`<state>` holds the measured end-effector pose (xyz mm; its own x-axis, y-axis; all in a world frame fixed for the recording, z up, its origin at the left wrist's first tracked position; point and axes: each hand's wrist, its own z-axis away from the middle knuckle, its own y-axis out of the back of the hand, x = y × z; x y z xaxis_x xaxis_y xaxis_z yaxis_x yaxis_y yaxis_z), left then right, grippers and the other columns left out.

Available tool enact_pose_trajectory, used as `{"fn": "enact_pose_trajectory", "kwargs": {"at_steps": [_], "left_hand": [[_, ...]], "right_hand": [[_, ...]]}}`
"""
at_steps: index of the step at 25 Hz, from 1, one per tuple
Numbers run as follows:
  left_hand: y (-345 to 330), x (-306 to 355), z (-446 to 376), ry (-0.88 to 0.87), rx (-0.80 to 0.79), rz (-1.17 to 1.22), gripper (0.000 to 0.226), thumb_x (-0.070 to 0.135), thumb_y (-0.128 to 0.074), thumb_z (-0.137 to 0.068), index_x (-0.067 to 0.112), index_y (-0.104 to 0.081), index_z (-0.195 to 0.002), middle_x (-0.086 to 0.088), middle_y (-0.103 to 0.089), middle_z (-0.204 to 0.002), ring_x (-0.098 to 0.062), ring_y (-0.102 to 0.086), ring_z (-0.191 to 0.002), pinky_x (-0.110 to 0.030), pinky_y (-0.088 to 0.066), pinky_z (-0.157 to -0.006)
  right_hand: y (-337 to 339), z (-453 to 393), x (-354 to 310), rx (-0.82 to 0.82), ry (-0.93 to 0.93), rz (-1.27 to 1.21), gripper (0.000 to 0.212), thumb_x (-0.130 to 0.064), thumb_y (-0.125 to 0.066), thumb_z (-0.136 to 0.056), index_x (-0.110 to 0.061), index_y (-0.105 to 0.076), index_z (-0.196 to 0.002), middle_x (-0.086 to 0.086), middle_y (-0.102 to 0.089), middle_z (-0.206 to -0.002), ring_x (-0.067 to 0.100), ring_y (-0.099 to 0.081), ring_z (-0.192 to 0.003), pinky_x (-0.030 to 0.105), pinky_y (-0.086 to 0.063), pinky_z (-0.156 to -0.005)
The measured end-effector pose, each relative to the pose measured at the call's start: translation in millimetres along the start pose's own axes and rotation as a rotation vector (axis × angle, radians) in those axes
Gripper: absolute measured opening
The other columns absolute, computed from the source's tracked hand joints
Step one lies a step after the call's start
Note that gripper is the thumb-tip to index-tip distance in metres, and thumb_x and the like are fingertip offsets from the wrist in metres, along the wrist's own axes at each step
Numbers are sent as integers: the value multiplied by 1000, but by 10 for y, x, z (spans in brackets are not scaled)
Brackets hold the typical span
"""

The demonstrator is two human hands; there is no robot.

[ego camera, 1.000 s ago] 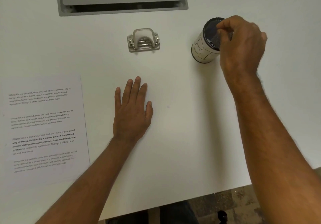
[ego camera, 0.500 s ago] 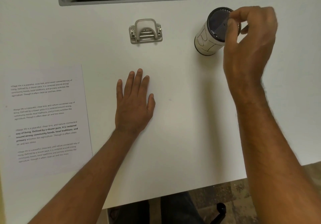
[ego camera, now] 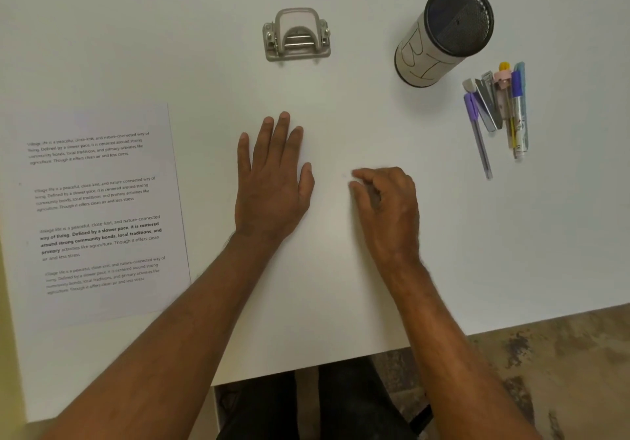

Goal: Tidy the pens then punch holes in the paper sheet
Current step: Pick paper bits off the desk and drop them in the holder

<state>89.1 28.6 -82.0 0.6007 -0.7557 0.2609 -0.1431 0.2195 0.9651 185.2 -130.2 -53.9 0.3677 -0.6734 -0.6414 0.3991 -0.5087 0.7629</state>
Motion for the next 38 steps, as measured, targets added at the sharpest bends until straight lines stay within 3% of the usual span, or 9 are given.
{"fn": "enact_pose_trajectory", "kwargs": {"at_steps": [5,11,16,25,27,29,32,35,38], "left_hand": [[-5,0,5,-3,3,-2,59,39,-35,-107,16,-34,-161,-7,-24,-173,-26,-18,-162,-56,-12,-131],[-8,-2,10,-4,13,1,58,38,-35,-107,16,-35,-161,-7,-25,-173,-26,-19,-162,-56,-13,-131],[-15,-6,8,-5,5,-11,59,39,-33,-107,16,-33,-161,-7,-24,-173,-26,-18,-162,-56,-12,-131],[-34,-17,-1,-4,6,-12,59,40,-34,-107,16,-33,-161,-7,-24,-173,-26,-18,-162,-56,-13,-131],[-30,-11,3,-4,2,-10,59,40,-33,-107,16,-33,-162,-7,-24,-173,-26,-18,-162,-56,-13,-131],[-23,-8,5,-5,1,-3,59,40,-32,-107,16,-33,-161,-7,-24,-173,-26,-18,-162,-57,-13,-131],[-7,-6,9,-4,3,5,59,38,-33,-107,16,-34,-161,-7,-24,-173,-26,-18,-162,-57,-13,-131],[6,-6,19,-3,-12,13,59,39,-33,-107,16,-33,-162,-7,-22,-174,-25,-16,-162,-57,-12,-131],[14,-6,29,-4,-20,10,59,38,-33,-107,15,-33,-162,-7,-22,-174,-26,-17,-162,-57,-11,-131]], "right_hand": [[-16,-132,15,-8,26,17,17,-31,-74,-96,-26,-78,-112,-12,-68,-104,7,-58,-105,18,-49,-87],[-14,-151,-51,-2,45,53,13,-30,-76,-94,-26,-80,-106,-10,-71,-97,12,-63,-99,30,-56,-80],[-16,-165,-128,-32,78,123,5,-25,-69,-99,-25,-74,-98,-12,-68,-96,9,-61,-94,31,-56,-77],[-97,-166,-216,26,179,367,12,-12,-57,-98,-12,-68,-94,4,-64,-91,21,-58,-78,39,-52,-63],[-56,-172,-208,-18,128,272,9,-15,-58,-96,-18,-65,-92,-2,-63,-93,16,-57,-81,33,-50,-66],[35,-194,-195,-62,-49,23,10,-19,-59,-94,-27,-61,-89,-11,-60,-94,7,-56,-81,25,-47,-70],[264,-327,-218,56,-249,-356,15,-12,-63,-91,-25,-65,-85,-9,-62,-85,3,-52,-70,20,-46,-68],[612,-640,-341,234,-205,-487,11,-10,-63,-91,-20,-66,-86,-10,-56,-74,1,-45,-63,16,-40,-60],[911,-1068,-438,347,-109,-396,10,-15,-61,-90,-22,-64,-85,-10,-58,-76,1,-45,-63,19,-41,-60]]}}
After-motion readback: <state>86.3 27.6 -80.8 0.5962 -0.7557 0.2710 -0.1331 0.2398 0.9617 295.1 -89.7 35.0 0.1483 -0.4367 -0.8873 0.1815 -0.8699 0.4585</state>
